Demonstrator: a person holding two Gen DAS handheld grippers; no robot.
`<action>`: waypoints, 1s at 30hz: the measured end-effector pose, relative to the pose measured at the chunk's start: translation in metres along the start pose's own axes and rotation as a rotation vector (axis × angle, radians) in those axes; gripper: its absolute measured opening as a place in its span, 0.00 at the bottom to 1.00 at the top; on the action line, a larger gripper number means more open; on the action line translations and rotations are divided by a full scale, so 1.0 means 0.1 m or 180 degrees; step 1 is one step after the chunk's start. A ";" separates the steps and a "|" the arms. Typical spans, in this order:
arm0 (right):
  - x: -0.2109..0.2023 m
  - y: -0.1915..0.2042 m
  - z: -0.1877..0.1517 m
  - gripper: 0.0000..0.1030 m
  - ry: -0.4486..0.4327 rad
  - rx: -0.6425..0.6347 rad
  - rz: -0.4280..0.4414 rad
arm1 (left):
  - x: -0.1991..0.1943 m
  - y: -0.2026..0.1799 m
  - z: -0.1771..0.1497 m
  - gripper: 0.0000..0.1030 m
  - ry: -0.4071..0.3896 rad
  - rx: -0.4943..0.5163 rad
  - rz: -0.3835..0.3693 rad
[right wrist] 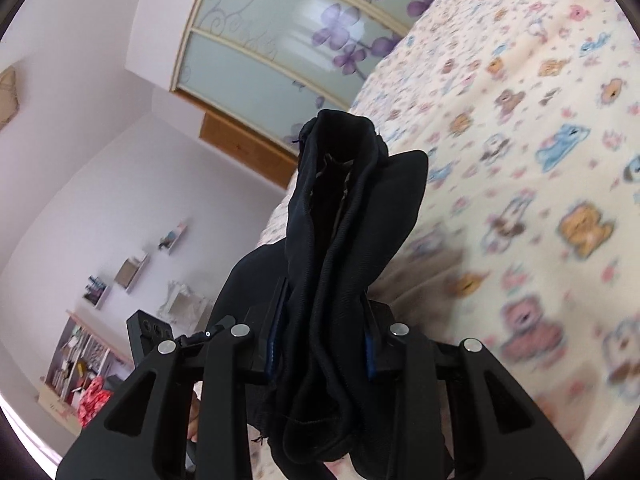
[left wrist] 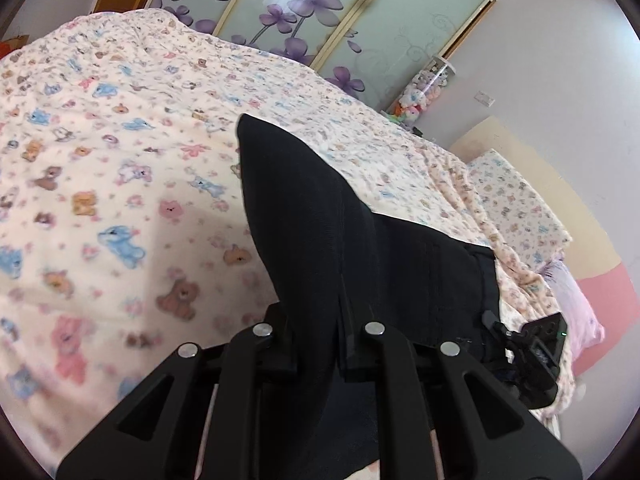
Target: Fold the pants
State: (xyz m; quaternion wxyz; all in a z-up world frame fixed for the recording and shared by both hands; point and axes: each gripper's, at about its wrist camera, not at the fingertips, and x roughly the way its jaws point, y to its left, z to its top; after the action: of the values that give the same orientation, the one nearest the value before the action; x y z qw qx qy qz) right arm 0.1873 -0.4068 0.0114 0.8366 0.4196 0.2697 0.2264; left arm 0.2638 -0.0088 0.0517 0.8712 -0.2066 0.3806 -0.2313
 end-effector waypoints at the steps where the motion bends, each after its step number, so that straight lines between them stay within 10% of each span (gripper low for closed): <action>1: 0.04 -0.09 0.01 0.31 0.0001 0.0052 -0.0102 | 0.15 0.07 -0.01 0.13 0.0015 -0.0031 0.0099; 4: 0.19 -0.36 -0.02 0.31 0.0061 0.0156 -0.0554 | 0.49 0.37 -0.10 0.20 0.0121 -0.0269 0.0362; 15: 0.20 -0.37 -0.05 0.38 0.0040 0.0298 -0.0693 | 0.31 0.70 -0.22 0.45 -0.0052 -0.0729 0.0262; 22: -0.08 -0.24 0.08 0.47 -0.0223 0.0300 -0.0811 | -0.30 0.43 -0.11 0.74 -0.0601 -0.0390 0.0295; 26: -0.24 0.10 0.11 0.51 -0.0719 -0.0196 -0.1366 | -0.26 0.05 -0.13 0.82 -0.0571 -0.0046 0.0132; 30: -0.20 0.21 0.14 0.56 -0.0573 -0.0254 -0.0922 | -0.09 -0.10 -0.19 0.85 -0.0425 0.0033 0.0075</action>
State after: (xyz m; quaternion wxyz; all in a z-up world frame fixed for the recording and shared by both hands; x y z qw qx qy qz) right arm 0.1781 -0.4156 0.0409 0.8973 0.3613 0.2421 0.0756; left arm 0.2417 -0.0151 0.0504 0.8984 -0.2126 0.3228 -0.2088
